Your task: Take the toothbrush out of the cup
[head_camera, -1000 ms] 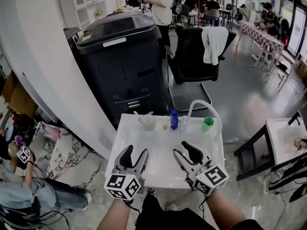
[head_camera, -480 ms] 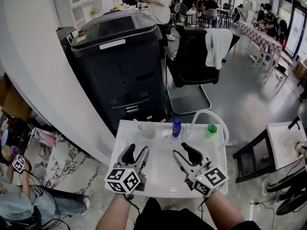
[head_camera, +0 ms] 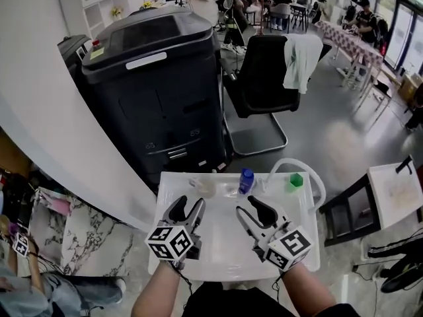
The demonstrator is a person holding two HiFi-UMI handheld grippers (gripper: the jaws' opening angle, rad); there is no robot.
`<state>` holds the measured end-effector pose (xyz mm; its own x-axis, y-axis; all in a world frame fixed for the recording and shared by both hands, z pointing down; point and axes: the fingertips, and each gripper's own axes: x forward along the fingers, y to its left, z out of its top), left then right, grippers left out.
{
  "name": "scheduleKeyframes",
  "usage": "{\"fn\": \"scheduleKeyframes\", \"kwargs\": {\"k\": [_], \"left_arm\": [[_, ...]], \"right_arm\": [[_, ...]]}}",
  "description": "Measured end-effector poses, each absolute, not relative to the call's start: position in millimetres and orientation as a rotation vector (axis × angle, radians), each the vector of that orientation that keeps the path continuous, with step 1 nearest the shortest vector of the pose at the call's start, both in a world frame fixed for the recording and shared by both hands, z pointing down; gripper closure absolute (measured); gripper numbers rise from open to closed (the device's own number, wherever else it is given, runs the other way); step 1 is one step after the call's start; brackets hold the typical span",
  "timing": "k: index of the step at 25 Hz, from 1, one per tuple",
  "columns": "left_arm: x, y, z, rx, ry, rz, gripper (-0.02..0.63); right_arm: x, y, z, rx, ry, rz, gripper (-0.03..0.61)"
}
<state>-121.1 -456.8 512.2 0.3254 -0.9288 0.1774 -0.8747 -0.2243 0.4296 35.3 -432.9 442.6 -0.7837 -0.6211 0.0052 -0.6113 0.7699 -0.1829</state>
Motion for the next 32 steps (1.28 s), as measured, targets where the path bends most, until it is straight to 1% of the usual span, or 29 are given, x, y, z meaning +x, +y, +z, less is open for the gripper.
{"fn": "scheduleKeyframes", "kwargs": {"k": [18,32], "left_arm": [[-160.5,-538.6,592.2,1.986,-1.470,-0.150,0.351],[-171.6,-572.2,640.0,1.865,-1.418,-0.216,0.351]], "right_arm": [[5.5,-481.3,482.8,-1.147,2.924,-0.388,0.405],[6.7,-492.6,512.6,-1.244,2.924,-0.478,0.405]]}}
